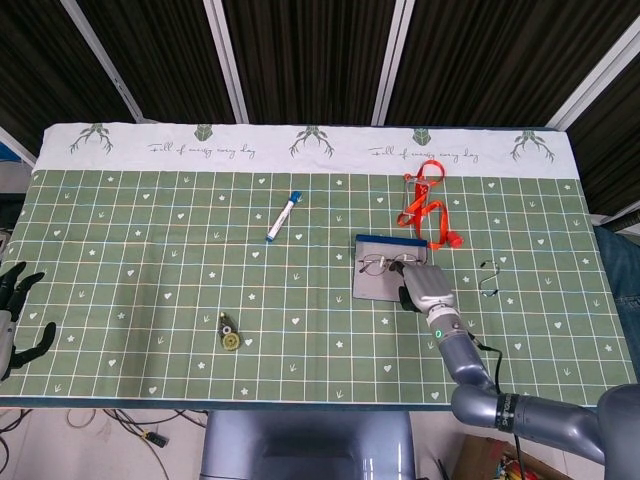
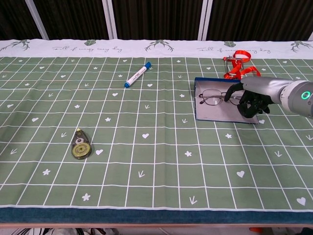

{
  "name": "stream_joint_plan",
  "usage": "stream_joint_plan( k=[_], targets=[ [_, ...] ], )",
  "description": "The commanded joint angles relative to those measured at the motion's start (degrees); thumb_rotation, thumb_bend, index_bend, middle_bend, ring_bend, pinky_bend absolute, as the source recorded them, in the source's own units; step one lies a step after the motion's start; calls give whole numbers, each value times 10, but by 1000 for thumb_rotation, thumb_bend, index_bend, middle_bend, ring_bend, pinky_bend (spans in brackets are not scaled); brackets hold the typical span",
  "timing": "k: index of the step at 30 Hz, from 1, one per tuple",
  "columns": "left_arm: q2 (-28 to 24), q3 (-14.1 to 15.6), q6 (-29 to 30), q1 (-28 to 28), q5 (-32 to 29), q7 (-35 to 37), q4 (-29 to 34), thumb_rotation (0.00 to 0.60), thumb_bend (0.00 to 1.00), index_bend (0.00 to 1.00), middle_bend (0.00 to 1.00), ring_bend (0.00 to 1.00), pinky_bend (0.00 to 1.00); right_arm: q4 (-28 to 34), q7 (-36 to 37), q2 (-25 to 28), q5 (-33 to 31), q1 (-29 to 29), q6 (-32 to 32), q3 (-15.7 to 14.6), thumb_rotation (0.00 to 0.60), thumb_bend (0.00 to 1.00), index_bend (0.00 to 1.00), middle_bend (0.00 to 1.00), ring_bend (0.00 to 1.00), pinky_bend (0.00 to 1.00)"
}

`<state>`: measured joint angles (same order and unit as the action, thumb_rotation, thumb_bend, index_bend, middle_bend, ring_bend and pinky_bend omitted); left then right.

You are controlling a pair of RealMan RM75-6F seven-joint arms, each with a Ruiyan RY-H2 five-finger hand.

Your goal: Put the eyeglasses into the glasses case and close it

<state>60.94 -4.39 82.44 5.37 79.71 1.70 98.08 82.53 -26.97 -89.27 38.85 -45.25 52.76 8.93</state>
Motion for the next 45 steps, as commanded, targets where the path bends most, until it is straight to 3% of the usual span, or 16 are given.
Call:
stream_joint_plan(
  k=[1,33,45],
  targets=[
    [0,0,0,0,0,-1,0,600,388,132,0,0,0,-3,-1,-2,-3,-1,-1,2,600,714,260,686,736,715],
    [-3,2,-5,1,-3,-2,2,600,389,168,0,0,0,-82,-34,-46,-86,-35,-8,39,600,743,187,666,728,716],
    [-4,2,-7,1,-4,-3,2,600,389,170,0,0,0,-76,-37,-39,-89,-33,5,45,600,746,173,666,728,715]
  ],
)
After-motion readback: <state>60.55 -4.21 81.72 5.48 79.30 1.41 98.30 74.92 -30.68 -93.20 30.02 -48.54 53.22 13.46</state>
